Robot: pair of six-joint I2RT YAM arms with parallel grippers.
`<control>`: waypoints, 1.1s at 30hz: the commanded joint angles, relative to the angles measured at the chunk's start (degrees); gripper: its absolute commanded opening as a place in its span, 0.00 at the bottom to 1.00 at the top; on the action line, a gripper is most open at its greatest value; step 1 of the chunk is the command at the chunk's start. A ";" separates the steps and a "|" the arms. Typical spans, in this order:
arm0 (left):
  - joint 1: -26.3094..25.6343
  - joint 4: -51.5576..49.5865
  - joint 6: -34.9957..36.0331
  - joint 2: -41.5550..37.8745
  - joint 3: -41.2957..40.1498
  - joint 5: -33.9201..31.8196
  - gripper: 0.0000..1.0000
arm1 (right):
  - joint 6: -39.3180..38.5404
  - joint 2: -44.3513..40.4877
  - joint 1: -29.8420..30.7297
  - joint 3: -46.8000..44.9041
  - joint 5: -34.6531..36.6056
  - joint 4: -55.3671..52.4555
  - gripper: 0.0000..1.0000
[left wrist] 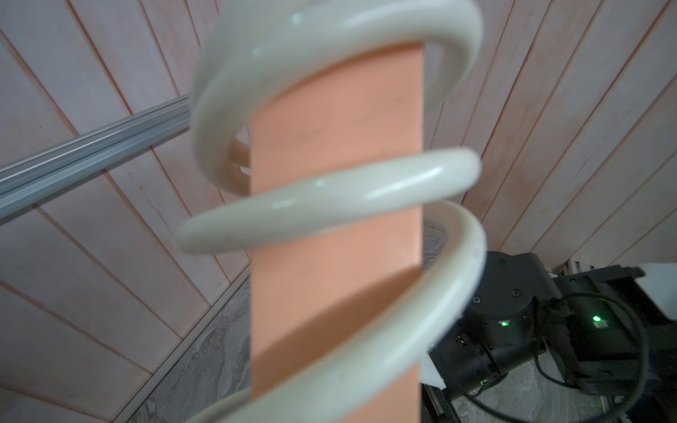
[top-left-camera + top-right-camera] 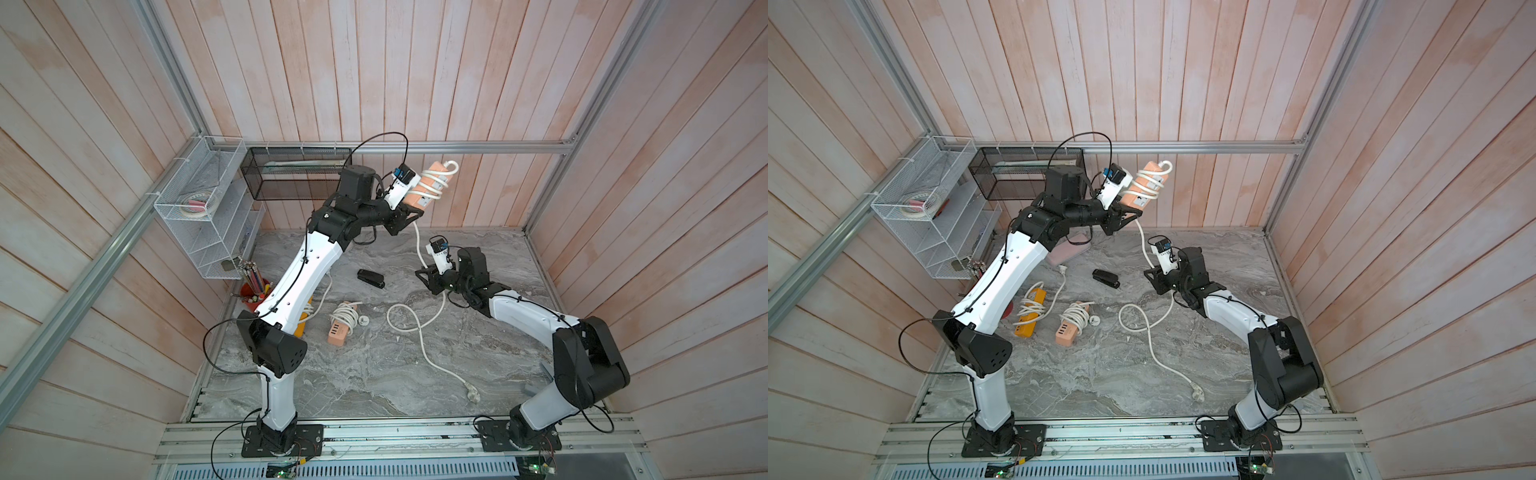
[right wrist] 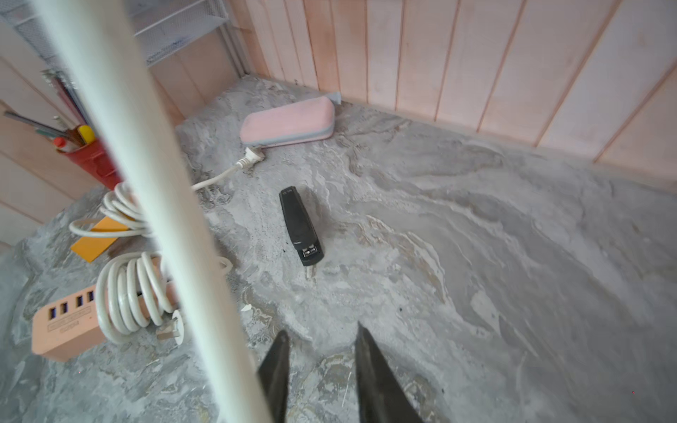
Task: Wrap the cord around the power strip
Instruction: Wrap the power cord around the power strip.
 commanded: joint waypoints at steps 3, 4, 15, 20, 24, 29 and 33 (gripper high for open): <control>5.66 -2.25 -0.69 0.71 1.73 -3.17 0.00 | -9.17 -3.40 2.58 -2.93 16.73 -4.56 0.04; 6.62 -3.65 -0.55 1.17 2.25 -3.23 0.00 | -10.13 -3.59 2.59 -2.99 20.24 -5.92 0.00; 9.77 -11.63 6.78 6.95 0.17 -22.54 0.00 | -32.68 -12.77 10.13 -7.68 45.16 4.23 0.00; 5.98 -13.11 13.53 8.75 -5.44 -25.64 0.00 | -38.07 -18.00 10.60 -2.46 32.04 9.45 0.00; 1.48 -13.77 19.77 6.57 -10.27 -20.93 0.00 | -37.26 -13.66 7.86 8.14 22.34 3.16 0.00; -2.17 -16.24 27.19 0.41 -19.14 -8.58 0.00 | -34.19 -6.21 1.10 21.63 10.91 -5.34 0.00; -6.28 -15.47 34.65 -6.18 -28.09 2.13 0.00 | -32.10 1.95 -3.86 32.61 -0.96 -13.48 0.00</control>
